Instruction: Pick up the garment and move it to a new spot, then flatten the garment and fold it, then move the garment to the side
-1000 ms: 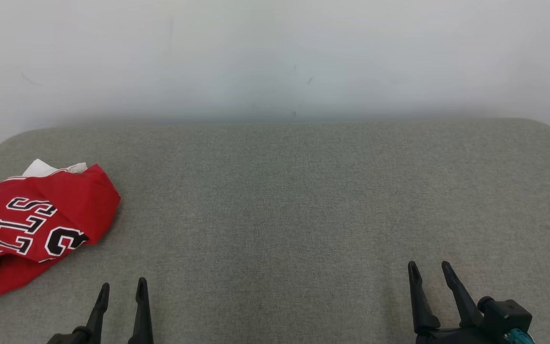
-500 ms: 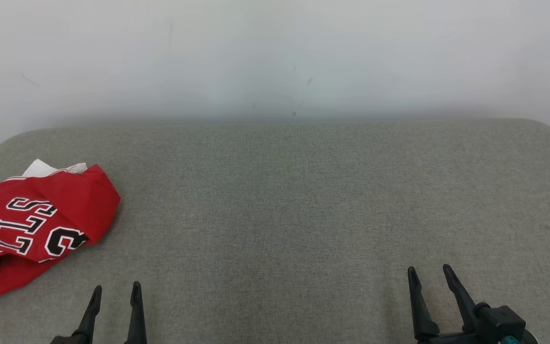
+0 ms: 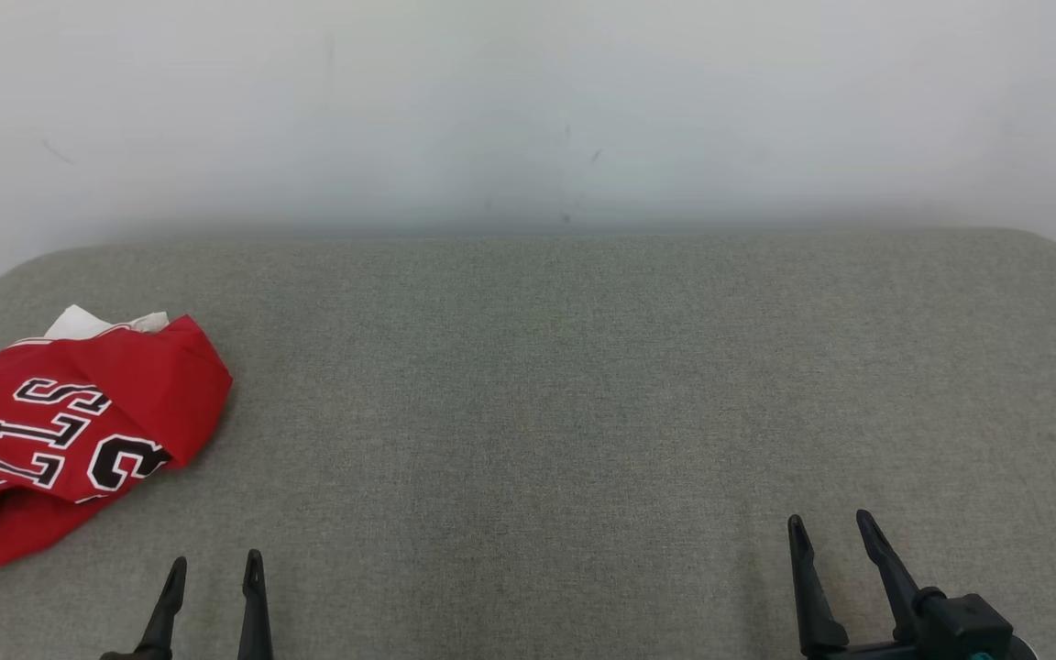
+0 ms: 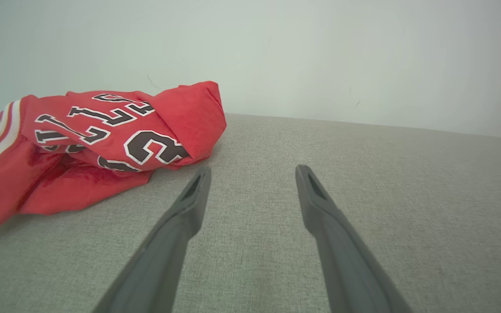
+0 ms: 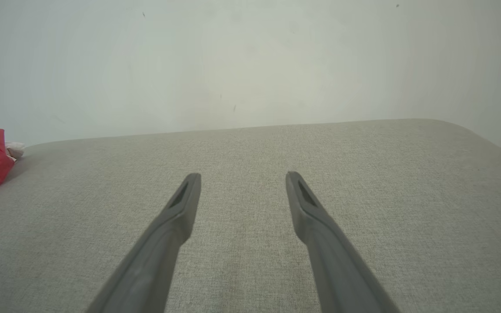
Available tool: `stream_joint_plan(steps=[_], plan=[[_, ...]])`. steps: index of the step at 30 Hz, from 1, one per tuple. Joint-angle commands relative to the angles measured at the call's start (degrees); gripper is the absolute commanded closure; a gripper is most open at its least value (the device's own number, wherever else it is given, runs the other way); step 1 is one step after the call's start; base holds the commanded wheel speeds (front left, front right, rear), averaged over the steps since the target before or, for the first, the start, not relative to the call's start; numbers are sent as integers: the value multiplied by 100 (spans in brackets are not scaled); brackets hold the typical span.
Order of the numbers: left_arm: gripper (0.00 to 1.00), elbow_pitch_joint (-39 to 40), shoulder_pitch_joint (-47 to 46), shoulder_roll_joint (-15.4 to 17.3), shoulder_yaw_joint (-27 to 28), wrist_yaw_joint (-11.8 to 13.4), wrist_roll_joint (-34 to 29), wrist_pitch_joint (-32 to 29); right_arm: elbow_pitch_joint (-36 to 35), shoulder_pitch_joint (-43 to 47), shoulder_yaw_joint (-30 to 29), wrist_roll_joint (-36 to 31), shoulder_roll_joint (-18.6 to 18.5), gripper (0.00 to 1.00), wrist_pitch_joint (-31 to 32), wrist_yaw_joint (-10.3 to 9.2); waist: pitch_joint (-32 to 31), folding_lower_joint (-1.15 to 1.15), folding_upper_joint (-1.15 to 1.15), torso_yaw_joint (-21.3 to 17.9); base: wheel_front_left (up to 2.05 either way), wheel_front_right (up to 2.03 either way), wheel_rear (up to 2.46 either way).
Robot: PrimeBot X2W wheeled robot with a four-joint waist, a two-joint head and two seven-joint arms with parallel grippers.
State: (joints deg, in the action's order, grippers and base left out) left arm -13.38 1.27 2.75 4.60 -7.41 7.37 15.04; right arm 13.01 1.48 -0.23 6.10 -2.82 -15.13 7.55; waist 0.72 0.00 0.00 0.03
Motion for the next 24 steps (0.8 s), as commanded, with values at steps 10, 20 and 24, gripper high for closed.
stream_joint_plan(steps=[10,20,24], plan=[[0,-118,53,22,137,-7,50,13,54,54,-89,234,-10,0,-12,-12,6,0,0,-2,0,0,0],[0,-217,4,21,212,57,-193,13,62,63,-57,183,-10,0,-12,-12,-4,0,0,11,0,0,0],[0,-239,0,21,219,83,-220,13,85,63,-36,139,-10,0,-12,-12,-4,0,0,9,0,0,0]])
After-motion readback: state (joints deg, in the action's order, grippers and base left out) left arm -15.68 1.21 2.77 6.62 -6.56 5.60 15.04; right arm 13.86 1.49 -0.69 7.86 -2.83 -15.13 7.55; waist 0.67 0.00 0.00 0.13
